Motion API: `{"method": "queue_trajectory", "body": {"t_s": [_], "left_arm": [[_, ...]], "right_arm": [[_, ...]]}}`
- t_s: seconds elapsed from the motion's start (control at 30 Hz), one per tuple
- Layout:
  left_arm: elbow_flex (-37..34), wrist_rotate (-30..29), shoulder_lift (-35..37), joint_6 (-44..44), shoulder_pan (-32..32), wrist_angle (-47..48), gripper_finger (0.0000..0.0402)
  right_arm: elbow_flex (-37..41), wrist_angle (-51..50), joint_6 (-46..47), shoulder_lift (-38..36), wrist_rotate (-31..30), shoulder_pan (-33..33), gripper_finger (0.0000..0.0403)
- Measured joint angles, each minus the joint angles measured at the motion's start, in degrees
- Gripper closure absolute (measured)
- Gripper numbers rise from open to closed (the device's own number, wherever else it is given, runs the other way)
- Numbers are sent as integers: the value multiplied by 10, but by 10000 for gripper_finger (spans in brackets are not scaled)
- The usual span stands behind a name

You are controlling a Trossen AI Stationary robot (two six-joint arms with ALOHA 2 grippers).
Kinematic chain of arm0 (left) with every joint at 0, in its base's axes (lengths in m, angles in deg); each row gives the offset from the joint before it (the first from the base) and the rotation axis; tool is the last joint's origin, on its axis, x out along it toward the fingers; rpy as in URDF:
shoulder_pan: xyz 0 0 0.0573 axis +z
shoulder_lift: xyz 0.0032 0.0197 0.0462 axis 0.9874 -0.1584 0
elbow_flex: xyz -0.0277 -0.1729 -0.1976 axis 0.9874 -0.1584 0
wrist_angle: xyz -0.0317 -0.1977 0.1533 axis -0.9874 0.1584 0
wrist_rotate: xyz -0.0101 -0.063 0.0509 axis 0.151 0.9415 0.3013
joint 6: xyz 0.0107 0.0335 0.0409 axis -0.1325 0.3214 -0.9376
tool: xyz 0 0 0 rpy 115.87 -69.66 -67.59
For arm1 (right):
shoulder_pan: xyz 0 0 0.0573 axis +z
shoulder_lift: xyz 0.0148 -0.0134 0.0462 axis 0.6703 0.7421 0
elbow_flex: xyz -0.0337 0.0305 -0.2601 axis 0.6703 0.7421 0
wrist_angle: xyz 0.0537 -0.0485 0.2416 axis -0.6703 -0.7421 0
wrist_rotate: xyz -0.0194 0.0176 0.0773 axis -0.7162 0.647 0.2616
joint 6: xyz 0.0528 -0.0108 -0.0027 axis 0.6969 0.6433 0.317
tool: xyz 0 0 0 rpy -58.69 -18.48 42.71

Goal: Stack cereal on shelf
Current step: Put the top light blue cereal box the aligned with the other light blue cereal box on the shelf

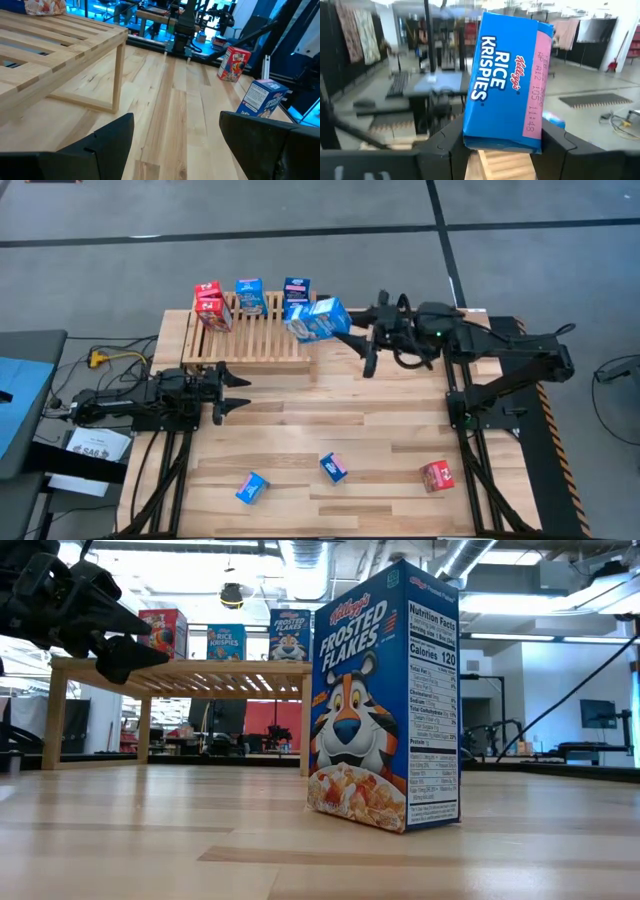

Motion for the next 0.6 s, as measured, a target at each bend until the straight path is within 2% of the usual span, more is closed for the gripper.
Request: {"method": "queue_trajectory", "body": {"t_s": [0.37, 0.6], "left_arm": [[0, -4, -2, 0, 0, 0, 118], [0, -4, -2, 0, 0, 0, 118]], "right_arm": [[-169, -20, -95, 156, 0, -25, 211], [-249, -93, -90, 236, 62, -50, 211]]}}
